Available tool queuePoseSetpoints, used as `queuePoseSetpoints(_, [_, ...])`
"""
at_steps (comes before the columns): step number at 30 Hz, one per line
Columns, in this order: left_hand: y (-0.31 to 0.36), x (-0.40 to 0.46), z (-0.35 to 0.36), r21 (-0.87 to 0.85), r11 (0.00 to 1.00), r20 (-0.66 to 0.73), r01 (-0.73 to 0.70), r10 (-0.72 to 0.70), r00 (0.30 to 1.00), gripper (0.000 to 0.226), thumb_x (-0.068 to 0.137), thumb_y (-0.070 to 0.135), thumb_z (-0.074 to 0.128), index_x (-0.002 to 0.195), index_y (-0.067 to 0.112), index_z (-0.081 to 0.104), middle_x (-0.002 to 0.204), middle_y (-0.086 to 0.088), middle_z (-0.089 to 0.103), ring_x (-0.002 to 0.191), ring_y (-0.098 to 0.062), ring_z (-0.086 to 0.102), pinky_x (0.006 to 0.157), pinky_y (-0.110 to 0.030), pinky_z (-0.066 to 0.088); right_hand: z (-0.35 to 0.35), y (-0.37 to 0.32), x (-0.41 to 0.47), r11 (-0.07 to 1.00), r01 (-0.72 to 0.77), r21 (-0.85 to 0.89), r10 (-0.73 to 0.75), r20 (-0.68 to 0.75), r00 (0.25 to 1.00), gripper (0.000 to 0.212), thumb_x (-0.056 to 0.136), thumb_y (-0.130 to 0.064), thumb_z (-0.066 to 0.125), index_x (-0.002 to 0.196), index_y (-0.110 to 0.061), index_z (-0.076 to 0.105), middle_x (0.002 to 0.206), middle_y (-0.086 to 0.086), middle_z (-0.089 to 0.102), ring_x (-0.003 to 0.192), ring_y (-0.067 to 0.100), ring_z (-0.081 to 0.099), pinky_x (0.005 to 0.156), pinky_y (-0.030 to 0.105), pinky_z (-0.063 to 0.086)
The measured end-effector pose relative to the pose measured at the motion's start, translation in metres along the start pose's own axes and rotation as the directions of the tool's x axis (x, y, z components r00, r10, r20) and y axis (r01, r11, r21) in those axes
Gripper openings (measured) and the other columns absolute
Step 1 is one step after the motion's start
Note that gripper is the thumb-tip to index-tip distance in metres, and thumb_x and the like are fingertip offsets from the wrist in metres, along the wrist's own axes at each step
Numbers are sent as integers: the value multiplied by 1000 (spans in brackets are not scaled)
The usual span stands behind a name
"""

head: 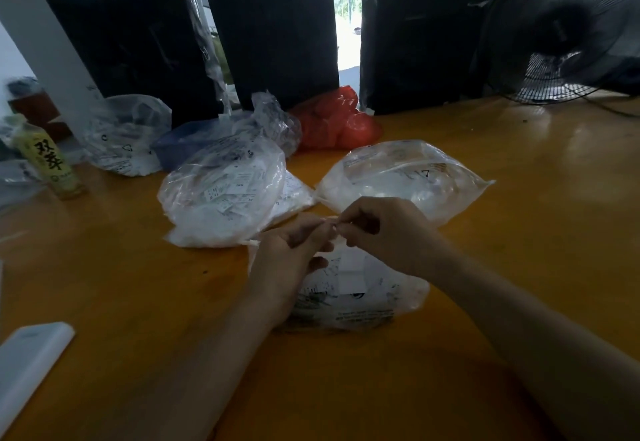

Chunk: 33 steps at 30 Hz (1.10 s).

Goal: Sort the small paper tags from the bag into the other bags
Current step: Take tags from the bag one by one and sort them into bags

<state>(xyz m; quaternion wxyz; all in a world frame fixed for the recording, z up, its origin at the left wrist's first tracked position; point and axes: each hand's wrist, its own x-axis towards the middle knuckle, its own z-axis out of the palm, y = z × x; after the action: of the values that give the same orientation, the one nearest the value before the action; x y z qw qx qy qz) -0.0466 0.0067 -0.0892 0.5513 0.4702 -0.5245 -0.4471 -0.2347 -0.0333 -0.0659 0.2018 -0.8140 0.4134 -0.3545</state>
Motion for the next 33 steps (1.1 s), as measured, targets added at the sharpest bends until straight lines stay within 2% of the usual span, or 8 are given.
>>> queuePoseSetpoints(5, [1,3,3,-190,967,-168,168,-201,965,8,90,26,78,90,31,84,91,13,78,94,-10,68,65,-23,54,-9,14,1,949,58,-309,59,356,933,58,79,-74,65,124,-39,56,100,-24,58,90,-2,56,74,19,44])
queuePoseSetpoints(8, [0,5,9,-132,977,-157,168,-188,970,9,90,25,78,89,32,84,86,14,77,90,-8,68,65,-24,54,-11,20,0,891,160,-425,60,460,886,52,83,-69,65,124,-37,63,113,-14,54,102,6,50,82,26,40])
queuePoseSetpoints(11, [-1,11,14,-94,980,-117,176,-186,976,10,91,19,79,93,28,81,94,6,80,91,-10,73,65,-25,55,-14,25,1,914,147,-379,12,387,922,31,93,-54,64,115,-34,70,105,-14,60,93,5,56,80,27,45])
queuePoseSetpoints(18, [-1,14,7,-390,900,-87,193,-245,966,10,76,12,80,77,22,80,99,-8,81,86,-13,78,55,-22,57,-18,31,1,994,-12,-109,25,122,992,19,83,-53,76,95,-39,70,87,-23,68,81,-7,63,64,9,45])
queuePoseSetpoints(25, [-3,5,2,-360,919,-54,162,-194,979,17,73,18,81,89,22,76,107,-9,80,88,-17,79,45,-17,50,-16,26,2,995,-14,-103,24,98,995,21,87,-49,71,93,-30,78,84,-17,67,73,-2,60,63,14,44])
queuePoseSetpoints(28, [-1,3,2,-384,906,-47,177,-211,976,38,74,20,82,110,13,73,111,-9,80,92,-20,79,41,-15,46,-21,26,2,991,-119,54,120,-18,993,28,93,-51,63,94,-27,77,69,-13,67,56,-1,59,49,12,42])
queuePoseSetpoints(30, [0,2,3,-393,904,-46,170,-204,978,35,75,21,81,109,13,76,112,-8,79,94,-22,79,39,-14,44,-24,25,1,973,-155,173,168,-67,983,27,93,-49,63,94,-26,76,71,-10,70,60,3,65,53,15,47])
queuePoseSetpoints(33, [1,1,3,-397,902,-41,172,-205,978,23,75,21,80,97,19,82,112,-8,79,96,-23,79,37,-14,41,-23,20,1,935,-183,304,214,-72,974,8,93,-29,73,86,-24,73,76,-3,74,72,14,70,74,39,58])
